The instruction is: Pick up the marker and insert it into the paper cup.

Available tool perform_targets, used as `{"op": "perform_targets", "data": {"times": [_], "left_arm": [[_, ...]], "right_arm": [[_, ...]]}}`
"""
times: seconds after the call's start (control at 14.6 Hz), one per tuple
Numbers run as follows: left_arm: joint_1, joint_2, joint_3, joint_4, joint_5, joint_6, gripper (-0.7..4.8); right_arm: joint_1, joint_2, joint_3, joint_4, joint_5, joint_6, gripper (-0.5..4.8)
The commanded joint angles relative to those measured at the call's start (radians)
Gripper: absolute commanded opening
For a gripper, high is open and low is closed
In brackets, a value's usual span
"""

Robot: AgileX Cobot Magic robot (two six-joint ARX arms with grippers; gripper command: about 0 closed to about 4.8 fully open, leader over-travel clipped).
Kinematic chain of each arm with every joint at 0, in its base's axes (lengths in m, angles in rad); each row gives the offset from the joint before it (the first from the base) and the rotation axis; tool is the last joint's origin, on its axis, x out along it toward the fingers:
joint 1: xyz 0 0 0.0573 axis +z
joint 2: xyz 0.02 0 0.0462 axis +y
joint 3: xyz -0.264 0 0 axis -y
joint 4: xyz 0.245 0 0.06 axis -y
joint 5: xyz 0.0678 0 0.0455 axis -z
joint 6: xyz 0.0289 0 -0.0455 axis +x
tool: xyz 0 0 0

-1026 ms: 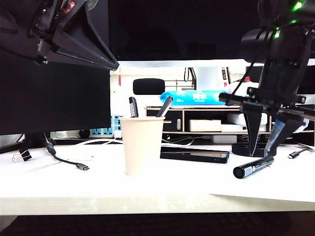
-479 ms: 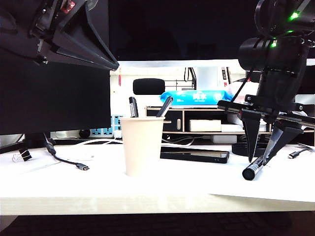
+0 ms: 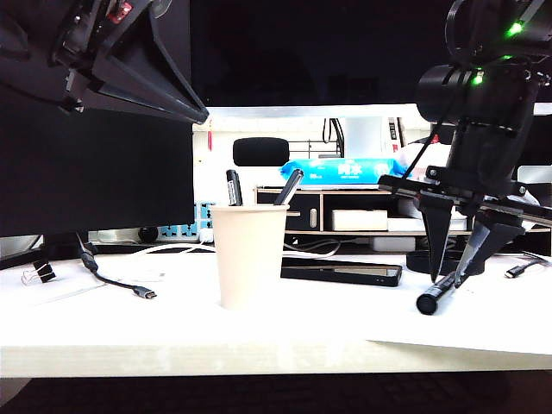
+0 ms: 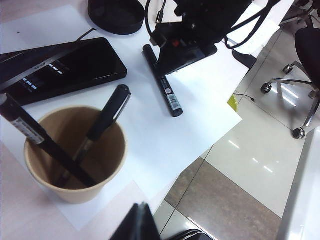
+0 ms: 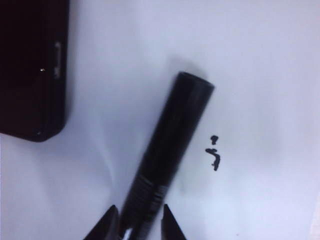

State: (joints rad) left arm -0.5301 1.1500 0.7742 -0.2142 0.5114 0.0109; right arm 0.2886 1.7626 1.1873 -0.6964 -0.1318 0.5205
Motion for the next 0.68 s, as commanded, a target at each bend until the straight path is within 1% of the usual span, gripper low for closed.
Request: {"op": "perform_targets", "data": {"times": [0.07, 0.21, 0.41, 0.48, 0.68], "left_arm": [[0.0, -0.002, 0.006, 0.006, 0.005, 0.008, -0.05], [0.0, -0.002, 0.006, 0.006, 0.005, 0.008, -0.05], [0.0, -0.002, 0.006, 0.006, 0.005, 0.008, -0.05], [0.0, -0.002, 0.006, 0.006, 0.005, 0.008, -0.05], [0.0, -0.002, 0.006, 0.006, 0.005, 0.008, -0.05]], "right_arm": [[0.003, 0.016, 0.003, 0.016, 0.001, 0.003, 1.15], [0.003, 0.022, 0.003, 0.017, 0.0, 0.003, 1.02], [0.003, 0.022, 0.003, 0.018, 0.0, 0.003, 1.02], [0.003, 0.022, 0.003, 0.018, 0.0, 0.003, 0.79], [0.003, 0.022, 0.003, 0.021, 0.0, 0.003, 0.71]]}}
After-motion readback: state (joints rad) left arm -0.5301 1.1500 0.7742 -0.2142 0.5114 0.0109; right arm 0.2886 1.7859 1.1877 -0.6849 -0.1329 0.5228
